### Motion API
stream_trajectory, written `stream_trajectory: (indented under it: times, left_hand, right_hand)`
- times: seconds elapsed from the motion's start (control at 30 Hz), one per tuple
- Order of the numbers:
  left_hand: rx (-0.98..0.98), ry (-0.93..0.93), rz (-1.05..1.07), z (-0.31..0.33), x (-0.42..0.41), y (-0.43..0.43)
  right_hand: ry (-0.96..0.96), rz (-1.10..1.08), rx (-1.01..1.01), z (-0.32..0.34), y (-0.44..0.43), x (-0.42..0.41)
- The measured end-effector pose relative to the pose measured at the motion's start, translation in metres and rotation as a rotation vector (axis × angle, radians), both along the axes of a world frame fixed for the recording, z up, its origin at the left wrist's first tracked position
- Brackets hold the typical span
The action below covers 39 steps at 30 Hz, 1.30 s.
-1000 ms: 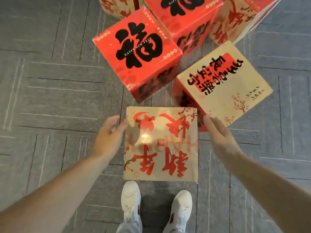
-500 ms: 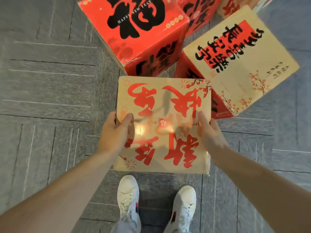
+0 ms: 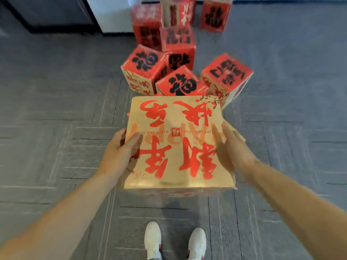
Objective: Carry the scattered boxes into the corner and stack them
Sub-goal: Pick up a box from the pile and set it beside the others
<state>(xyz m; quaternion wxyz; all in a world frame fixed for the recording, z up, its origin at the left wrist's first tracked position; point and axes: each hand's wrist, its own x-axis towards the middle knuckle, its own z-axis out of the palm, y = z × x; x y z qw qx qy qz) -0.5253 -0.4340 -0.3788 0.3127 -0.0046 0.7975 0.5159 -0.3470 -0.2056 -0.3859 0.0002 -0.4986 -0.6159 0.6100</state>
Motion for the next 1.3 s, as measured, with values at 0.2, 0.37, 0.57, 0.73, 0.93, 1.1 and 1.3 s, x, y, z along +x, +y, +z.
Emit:
stream_trajectory:
  times: [0.2,0.37,0.57,0.73,0.93,1.1,1.3]
  left_hand:
    - [0.195,0.184,-0.006,0.231,-0.028,0.025]
    - [0.399,0.266,0.027,0.395,-0.051,0.015]
    - [0.551,0.408,0.072,0.512,-0.077,-0.053]
    - [0.659,0.465,0.190,0.556,-0.126,-0.139]
    - [0.751,0.581,0.342,0.580,-0.191,-0.253]
    - [0.741,0.689,0.478,0.575,-0.236,-0.359]
    - [0.714,0.718,0.742,0.543,-0.285,-0.490]
  right_hand:
    - [0.306,-0.056,0.075,0.229,0.042,-0.019]
    - [0.568,0.015,0.160,0.400,0.032,-0.044]
    - [0.778,0.152,0.144,0.516,-0.018,-0.103]
    - [0.872,0.275,0.113,0.560,-0.086,-0.181]
    - [0.935,0.392,0.086,0.594,-0.193,-0.286]
    - [0.941,0.493,0.068,0.598,-0.296,-0.374]
    - [0.913,0.656,-0.026,0.588,-0.433,-0.487]
